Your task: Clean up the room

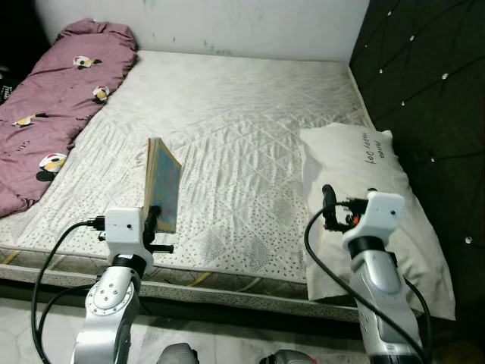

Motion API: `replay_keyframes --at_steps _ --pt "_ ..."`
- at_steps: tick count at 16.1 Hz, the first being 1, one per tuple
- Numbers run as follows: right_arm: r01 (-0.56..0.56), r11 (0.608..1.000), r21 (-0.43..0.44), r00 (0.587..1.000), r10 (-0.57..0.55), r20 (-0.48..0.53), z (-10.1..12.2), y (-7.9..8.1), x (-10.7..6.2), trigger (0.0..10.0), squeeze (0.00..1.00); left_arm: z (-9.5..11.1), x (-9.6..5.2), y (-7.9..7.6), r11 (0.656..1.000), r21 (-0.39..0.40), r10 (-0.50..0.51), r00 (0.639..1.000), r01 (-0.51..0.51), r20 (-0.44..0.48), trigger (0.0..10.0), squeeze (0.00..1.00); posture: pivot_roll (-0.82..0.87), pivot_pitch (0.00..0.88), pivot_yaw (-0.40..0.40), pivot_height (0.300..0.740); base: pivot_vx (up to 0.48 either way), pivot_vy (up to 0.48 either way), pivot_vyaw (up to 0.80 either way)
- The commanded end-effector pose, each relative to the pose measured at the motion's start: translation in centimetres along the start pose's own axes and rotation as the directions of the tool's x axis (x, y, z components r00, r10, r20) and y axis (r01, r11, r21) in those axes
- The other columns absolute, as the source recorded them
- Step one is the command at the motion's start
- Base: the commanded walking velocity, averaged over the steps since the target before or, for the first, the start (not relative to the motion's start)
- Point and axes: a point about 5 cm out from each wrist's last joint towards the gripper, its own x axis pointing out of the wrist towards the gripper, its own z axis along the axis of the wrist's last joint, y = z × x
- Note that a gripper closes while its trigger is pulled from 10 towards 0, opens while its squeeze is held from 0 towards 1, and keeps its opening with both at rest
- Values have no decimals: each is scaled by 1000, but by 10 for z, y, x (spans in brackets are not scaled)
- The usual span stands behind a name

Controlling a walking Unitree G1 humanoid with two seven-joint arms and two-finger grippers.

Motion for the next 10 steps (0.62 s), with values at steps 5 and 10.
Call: replay_keyframes --at_steps 5,10 --pt "15 999 -52 999 -17 -32 -1 -14 -15 10000 0 4 -9 5 1000 19 -11 1000 11 21 10000 0 -3 0 -8 740 0 0 0" --pt "75 996 -58 992 -80 -98 -10 -20 -19 10000 0 6 -8 4 1000 20 -15 1000 14 23 10000 0 -2 0 -12 740 0 0 0"
